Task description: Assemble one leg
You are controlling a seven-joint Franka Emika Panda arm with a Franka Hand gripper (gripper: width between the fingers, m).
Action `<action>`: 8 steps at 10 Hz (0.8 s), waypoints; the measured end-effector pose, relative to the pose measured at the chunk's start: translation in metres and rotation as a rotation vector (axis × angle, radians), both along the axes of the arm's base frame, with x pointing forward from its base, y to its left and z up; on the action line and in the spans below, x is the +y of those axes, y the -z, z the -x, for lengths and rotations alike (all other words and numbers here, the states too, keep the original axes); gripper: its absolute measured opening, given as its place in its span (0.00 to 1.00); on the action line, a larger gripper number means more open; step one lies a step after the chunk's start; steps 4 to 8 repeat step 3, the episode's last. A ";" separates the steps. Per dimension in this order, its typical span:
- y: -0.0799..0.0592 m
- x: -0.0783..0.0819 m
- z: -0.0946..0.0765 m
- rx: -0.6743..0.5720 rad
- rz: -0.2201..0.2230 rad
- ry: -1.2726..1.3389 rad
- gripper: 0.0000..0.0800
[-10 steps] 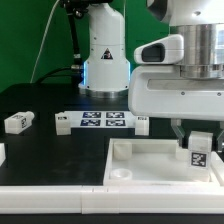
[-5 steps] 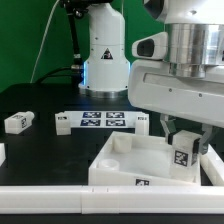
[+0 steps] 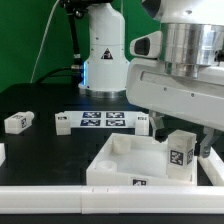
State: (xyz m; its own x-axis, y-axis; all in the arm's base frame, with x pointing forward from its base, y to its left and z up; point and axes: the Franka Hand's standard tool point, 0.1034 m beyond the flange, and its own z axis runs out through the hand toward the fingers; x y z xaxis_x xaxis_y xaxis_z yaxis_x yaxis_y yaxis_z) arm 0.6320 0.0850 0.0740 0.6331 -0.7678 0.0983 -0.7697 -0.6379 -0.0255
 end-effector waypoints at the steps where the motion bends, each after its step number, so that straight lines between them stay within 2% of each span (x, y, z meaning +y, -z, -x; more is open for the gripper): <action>1: 0.000 0.000 0.000 0.000 0.000 0.000 0.80; 8: 0.000 0.000 0.000 0.000 0.000 0.000 0.81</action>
Offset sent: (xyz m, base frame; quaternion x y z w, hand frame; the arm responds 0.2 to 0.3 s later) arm 0.0000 0.0000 0.0000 0.0000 0.0000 0.0000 1.0000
